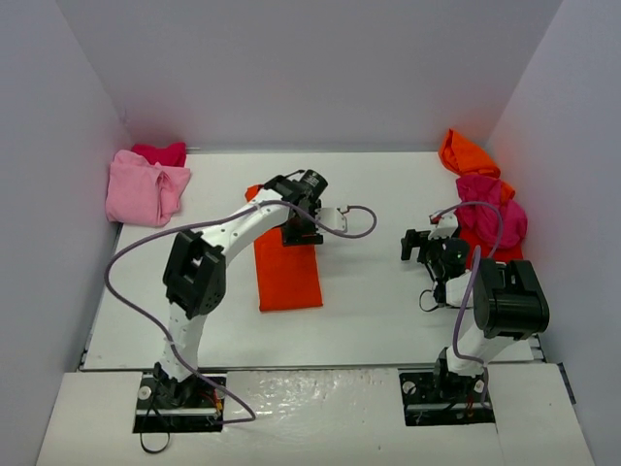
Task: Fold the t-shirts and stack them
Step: Fold the folded rectangular tshirt in 1/3 of the way, then grab one side of the 2/3 rectangular tshirt with left arm
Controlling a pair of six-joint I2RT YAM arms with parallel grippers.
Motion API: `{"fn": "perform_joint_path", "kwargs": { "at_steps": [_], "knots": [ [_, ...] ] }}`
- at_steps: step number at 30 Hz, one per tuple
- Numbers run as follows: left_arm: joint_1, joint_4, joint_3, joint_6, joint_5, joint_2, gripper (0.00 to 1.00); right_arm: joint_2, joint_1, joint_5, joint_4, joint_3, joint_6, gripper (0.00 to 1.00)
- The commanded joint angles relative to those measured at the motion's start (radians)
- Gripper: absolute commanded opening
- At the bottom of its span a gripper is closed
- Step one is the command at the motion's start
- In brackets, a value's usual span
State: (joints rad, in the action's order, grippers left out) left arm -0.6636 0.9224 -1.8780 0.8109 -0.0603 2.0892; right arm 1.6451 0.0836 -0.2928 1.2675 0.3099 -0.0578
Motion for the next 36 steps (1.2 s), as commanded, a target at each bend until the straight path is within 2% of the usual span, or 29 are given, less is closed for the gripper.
{"fn": "perform_joint_path", "kwargs": {
  "at_steps": [1,6,13,19,27,29,32,33,36],
  "knots": [
    [-0.09,0.075,0.125,-0.087,-0.008,-0.203,0.54,-0.025,-0.007,0.012,0.182,0.023,-0.017,1.0],
    [-0.193,-0.001,0.428,-0.217,-0.003,-0.287,0.51,-0.024,-0.007,0.011,0.182,0.023,-0.016,1.0],
    [-0.313,-0.148,0.673,-0.368,-0.048,-0.347,0.5,-0.024,-0.007,0.012,0.182,0.023,-0.017,1.0],
    [-0.349,-0.261,0.746,-0.398,-0.041,-0.34,0.5,-0.024,-0.008,0.014,0.182,0.023,-0.017,1.0],
    [-0.364,-0.33,0.764,-0.403,0.005,-0.311,0.5,-0.024,-0.008,0.014,0.182,0.023,-0.017,1.0],
    [-0.369,-0.344,0.764,-0.401,0.019,-0.282,0.41,-0.025,-0.007,0.014,0.182,0.023,-0.017,1.0],
    [-0.369,-0.357,0.752,-0.398,0.028,-0.225,0.1,-0.024,-0.007,0.013,0.182,0.023,-0.017,1.0],
    [-0.369,-0.363,0.751,-0.397,0.029,-0.211,0.04,-0.025,-0.007,0.012,0.182,0.023,-0.017,1.0],
    [-0.37,-0.389,0.743,-0.401,0.038,-0.159,0.0,-0.024,-0.008,0.012,0.181,0.023,-0.017,1.0]
  ]
}}
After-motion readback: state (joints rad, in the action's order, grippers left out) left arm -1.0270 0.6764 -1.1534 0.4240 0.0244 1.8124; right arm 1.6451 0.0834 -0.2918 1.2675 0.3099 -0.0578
